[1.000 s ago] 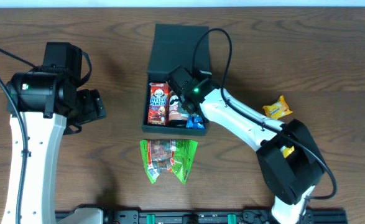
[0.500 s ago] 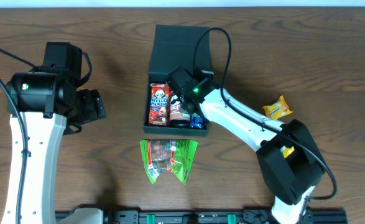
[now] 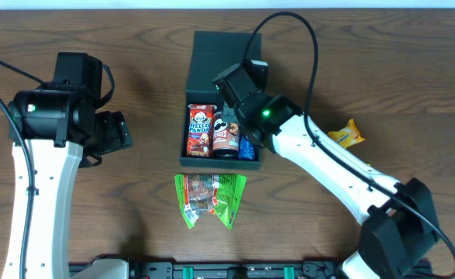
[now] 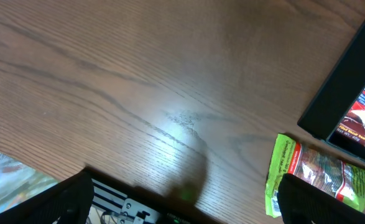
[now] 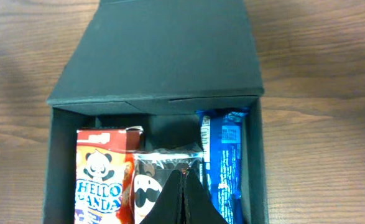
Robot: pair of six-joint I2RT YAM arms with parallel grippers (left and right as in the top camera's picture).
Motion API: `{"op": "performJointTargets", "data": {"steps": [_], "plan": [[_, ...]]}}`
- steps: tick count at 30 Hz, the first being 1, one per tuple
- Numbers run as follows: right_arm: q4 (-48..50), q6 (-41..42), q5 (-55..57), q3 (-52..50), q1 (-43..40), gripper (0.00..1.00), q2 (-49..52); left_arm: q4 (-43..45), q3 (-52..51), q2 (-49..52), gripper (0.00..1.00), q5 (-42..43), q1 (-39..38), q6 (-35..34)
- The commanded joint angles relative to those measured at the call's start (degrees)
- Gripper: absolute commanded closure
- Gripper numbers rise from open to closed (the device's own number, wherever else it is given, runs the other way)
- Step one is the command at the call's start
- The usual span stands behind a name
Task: Pack container
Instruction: 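Push the blue bar down upright against the box's right wall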
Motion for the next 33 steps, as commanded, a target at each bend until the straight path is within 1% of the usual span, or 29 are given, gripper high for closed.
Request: {"op": "performJointTargets", "data": {"steps": [1,11,18,23,29,33], "plan": [[0.3,-0.9,-1.3,0.0,-0.7,0.98,2.0,-0.2,-0.2,0.0,0.05,-1.0,0.3,-0.2],[7.3,-1.0,-5.1,0.0,-1.0,0.98,8.9,-0.2,-0.2,0.0,0.05,-1.0,0.3,-0.2],[7.0,-1.0,-4.7,0.0,-1.0,0.98,11.9,-0.2,-0.2,0.0,0.05,-1.0,0.3,-0.2],[4.5,-1.0,-9.2,0.0,-1.0,0.98,12.2,-0.2,-0.2,0.0,0.05,-1.0,0.3,-0.2],[2.6,-1.0,-9.5,0.0,-0.7,0.98,12.2,-0.2,-0.2,0.0,0.05,-1.0,0.3,-0.2],[3.9,-1.0,-9.0,0.0,-1.0,0.99,12.2,-0.2,-0.2,0.0,0.05,-1.0,0.3,-0.2]]}}
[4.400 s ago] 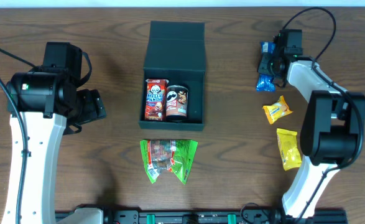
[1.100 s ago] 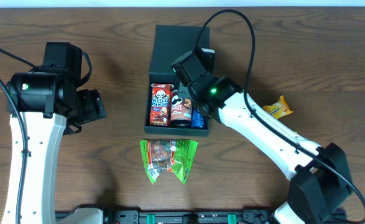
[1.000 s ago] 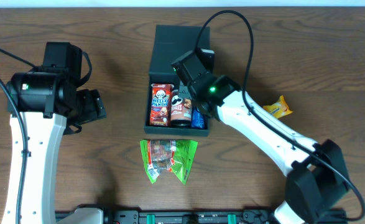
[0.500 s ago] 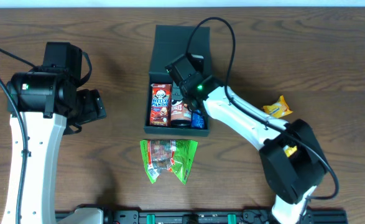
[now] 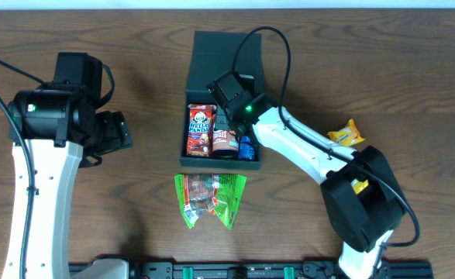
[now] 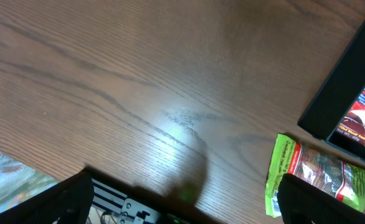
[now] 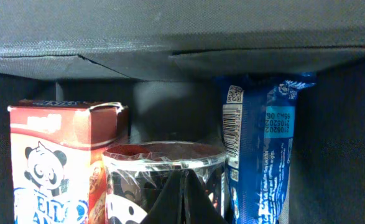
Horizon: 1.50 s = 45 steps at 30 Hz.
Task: Pack container
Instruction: 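Push the blue bar down upright against the box's right wall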
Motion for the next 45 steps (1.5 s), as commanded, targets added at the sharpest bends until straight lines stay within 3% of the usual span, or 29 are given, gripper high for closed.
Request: {"op": "performJointTargets", "data": {"steps": [1,23,38,45], "plan": [[1.8,-0.8,-0.5,0.0,-0.5,0.98,1.0,-0.2,-0.2,0.0,0.05,-1.0,0.3,-0.2],[9.9,-2.4,2.0,0.0,-2.9,0.98,2.2,-0.2,-0.2,0.0,0.05,-1.0,0.3,-0.2],[8.9,-0.2,-2.1,0.0,-2.9,0.98,3.8,-0.2,-0.2,0.0,0.05,-1.0,0.3,-0.2],[3.7,4.9,-6.6,0.0,-3.2,0.98,3.8,-0.2,-0.2,0.0,0.05,-1.0,0.3,-0.2]]}}
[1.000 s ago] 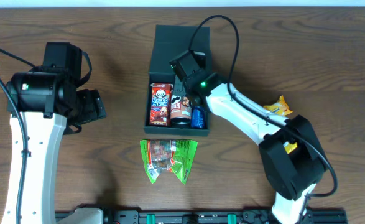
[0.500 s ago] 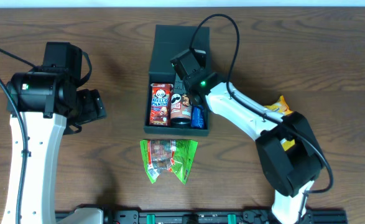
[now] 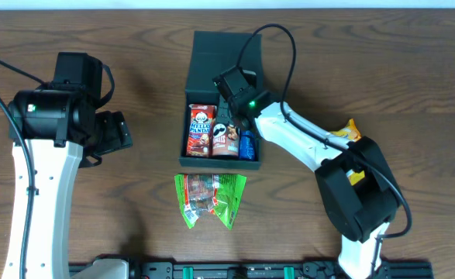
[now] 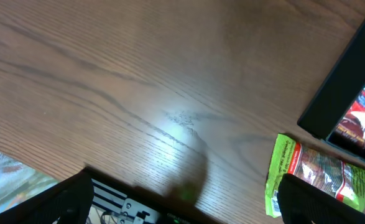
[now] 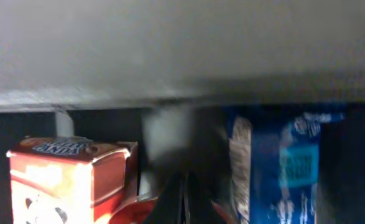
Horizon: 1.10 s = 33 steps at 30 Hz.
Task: Pack container
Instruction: 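Push the blue bar down upright against the box's right wall, then release the blue bar and lift the right gripper out of the box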
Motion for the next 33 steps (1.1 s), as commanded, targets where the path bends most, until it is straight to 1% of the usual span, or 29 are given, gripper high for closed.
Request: {"op": "performJointTargets", "data": {"steps": [1,12,19,27,33], "plan": [[-1.4,2.8,-2.8,0.1,-0.5,0.98,0.9,-0.2,-0.2,0.0,0.05,-1.0,0.3,-0.2],[-0.3,2.8,-4.7,0.1,-1.3,0.99,0.7,-0.2,-0.2,0.0,0.05,-1.0,0.3,-0.2],[-5.1,6.7,-6.4,0.1,-1.4,0.99,0.6,-0.2,-0.2,0.0,0.05,-1.0,0.3,-0.2],[-3.1,6.4,-6.4,0.3,-1.7,0.99,-0.2,-0.2,-0.2,0.0,0.05,-1.0,0.3,-0.2],[-9.7,2.6,-4.3,3.8,-3.9,0.98,-2.3,-0.2,-0.2,0.0,0.05,-1.0,0.3,-0.2]]}}
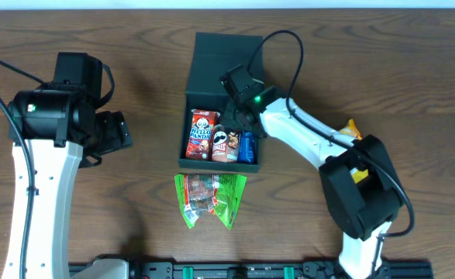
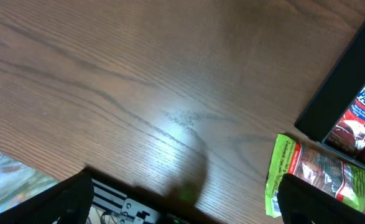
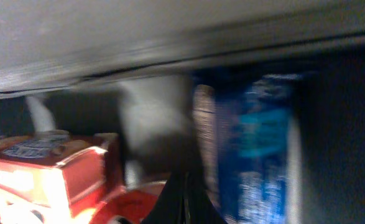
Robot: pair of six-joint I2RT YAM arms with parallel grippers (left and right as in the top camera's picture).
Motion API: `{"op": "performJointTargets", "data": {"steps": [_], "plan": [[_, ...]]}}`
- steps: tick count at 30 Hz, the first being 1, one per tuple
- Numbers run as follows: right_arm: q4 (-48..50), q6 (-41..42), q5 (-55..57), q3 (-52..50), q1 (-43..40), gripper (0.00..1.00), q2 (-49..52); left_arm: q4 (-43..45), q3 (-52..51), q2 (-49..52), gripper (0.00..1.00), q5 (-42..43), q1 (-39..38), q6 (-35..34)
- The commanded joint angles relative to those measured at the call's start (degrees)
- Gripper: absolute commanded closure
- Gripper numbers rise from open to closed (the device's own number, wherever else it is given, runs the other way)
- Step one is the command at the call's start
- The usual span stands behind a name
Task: Pack container
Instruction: 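Release the blue bar and lift the right gripper out of the box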
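The black box (image 1: 194, 116) stands mid-table, its lid (image 1: 225, 54) open toward the back. Inside stand a red Hello Panda carton (image 1: 201, 133), a Pringles can (image 1: 225, 144) and a blue cookie pack (image 1: 246, 146). My right gripper (image 1: 241, 118) is shut, down in the box just behind the can. The blurred right wrist view shows the right gripper (image 3: 183, 198) between the carton (image 3: 51, 168) and the blue pack (image 3: 257, 143). Green snack packs (image 1: 210, 198) lie before the box. My left gripper (image 1: 122, 132) hangs open at the left, holding nothing.
A yellow snack packet (image 1: 351, 132) lies right of the box, partly under the right arm. In the left wrist view the green packs (image 2: 322, 171) and the box corner (image 2: 341, 93) sit at the right, with bare wood elsewhere. The table's front rail runs along the bottom.
The carton, can and blue pack now sit a little nearer the box's front wall. My shut right gripper has shifted slightly forward behind them. The left arm has not moved.
My shut right gripper first hovered above the can in the open box. Then it was lower, facing the snacks' tops, then down by the back wall behind them. The snacks now stand closer to the front wall. The left arm stayed still throughout.
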Motion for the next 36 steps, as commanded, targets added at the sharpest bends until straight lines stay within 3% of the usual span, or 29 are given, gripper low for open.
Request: {"op": "performJointTargets", "data": {"steps": [1,3,10,20,36], "plan": [[-2.6,-3.2,1.0,2.9,-1.8,0.96,-2.7,-0.2,-0.2,0.0,0.05,-1.0,0.3,-0.2],[-4.9,-4.8,0.5,3.9,-2.1,0.83,-3.8,-0.2,-0.2,0.0,0.05,-1.0,0.3,-0.2],[-12.6,-9.7,-0.2,6.0,-2.0,0.56,-8.3,-0.2,-0.2,0.0,0.05,-1.0,0.3,-0.2],[-14.8,-9.8,10.3,4.3,-2.0,0.56,-9.0,-0.2,-0.2,0.0,0.05,-1.0,0.3,-0.2],[-13.5,-9.8,12.3,3.5,-2.0,0.58,-2.6,-0.2,-0.2,0.0,0.05,-1.0,0.3,-0.2]]}}
